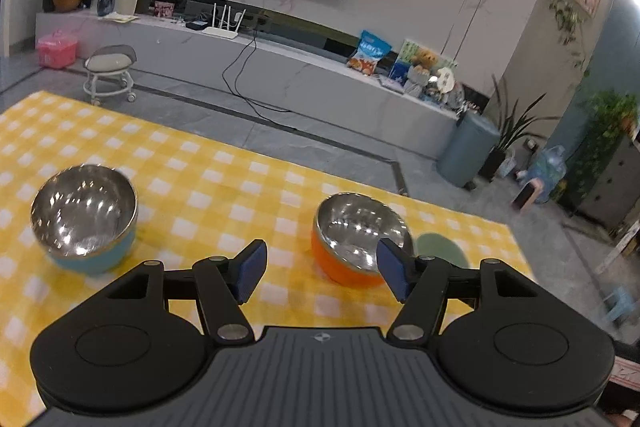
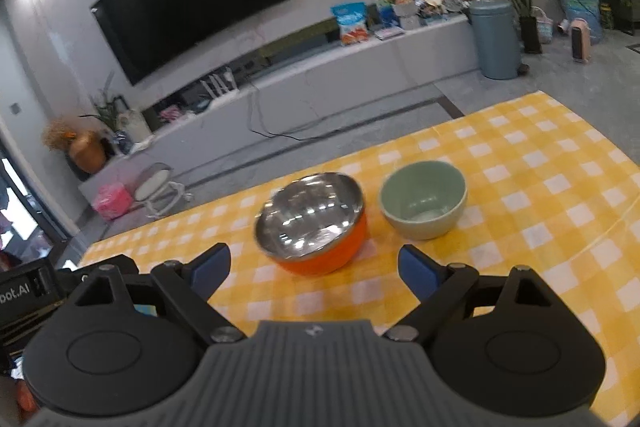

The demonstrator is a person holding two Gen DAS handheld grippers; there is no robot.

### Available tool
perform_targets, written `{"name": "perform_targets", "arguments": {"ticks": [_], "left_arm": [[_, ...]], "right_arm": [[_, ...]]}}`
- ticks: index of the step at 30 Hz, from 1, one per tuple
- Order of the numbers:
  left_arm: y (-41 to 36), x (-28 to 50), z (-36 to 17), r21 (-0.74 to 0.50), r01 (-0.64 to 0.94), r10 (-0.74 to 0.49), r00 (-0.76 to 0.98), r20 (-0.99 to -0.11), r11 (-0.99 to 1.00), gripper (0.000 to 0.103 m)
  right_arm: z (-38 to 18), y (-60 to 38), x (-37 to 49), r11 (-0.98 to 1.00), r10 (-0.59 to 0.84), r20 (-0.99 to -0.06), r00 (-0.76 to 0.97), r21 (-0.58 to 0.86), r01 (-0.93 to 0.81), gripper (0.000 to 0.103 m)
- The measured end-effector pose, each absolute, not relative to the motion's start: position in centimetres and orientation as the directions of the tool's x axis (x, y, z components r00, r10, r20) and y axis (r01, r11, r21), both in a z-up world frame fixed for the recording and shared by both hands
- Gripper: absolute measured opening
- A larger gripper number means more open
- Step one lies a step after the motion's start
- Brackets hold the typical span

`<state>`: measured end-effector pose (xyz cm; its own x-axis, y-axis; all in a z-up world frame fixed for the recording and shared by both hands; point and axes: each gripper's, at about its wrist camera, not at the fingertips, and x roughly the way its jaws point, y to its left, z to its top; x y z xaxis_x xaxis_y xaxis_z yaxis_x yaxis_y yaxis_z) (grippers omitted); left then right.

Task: Organize plates and bowls
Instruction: 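Move both open grippers to the rim of the orange steel bowl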

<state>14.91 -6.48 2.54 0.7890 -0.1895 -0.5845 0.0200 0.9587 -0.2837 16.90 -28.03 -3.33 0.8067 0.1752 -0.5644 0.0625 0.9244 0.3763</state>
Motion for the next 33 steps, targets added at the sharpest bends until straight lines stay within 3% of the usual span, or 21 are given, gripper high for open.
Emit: {"name": "perform_targets", "arguments": {"ticks": [9, 15, 24, 30, 33], "left_arm": [[-9.5, 19.9, -0.3, -0.161, 0.054, -0.146, 0.753, -0.641, 0.985, 0.072], [-10.4, 23.3, -2.0, -0.149, 0.058, -0.145, 0.719, -0.68, 0.987, 0.071], [-11.0, 26.8, -4.4, -0.145, 0.029, -0.125, 0.685, -0.718, 0.989, 0.069], [-11.3, 28.1, -5.6, -0.144, 0.026, -0.125, 0.666, -0.735, 0.989, 0.055], [-11.6, 28.2, -6.1, -0.137, 0.053, -0.138, 0.657, -0.741, 0.989, 0.041]], "right_arm": [[-5.9, -29.4, 21.6, 0.916, 0.131, -0.624, 0.77, 0.373, 0.147, 0.084], [-8.6, -30.2, 23.9, 0.909, 0.121, -0.661, 0.74, 0.374, 0.186, 0.076], [-10.5, -30.7, 25.9, 0.865, 0.185, -0.678, 0.711, 0.456, 0.21, 0.075], [-11.5, -30.7, 26.3, 0.834, 0.228, -0.673, 0.704, 0.508, 0.216, 0.07], [-11.8, -30.8, 26.4, 0.822, 0.243, -0.668, 0.703, 0.527, 0.217, 0.067]]}}
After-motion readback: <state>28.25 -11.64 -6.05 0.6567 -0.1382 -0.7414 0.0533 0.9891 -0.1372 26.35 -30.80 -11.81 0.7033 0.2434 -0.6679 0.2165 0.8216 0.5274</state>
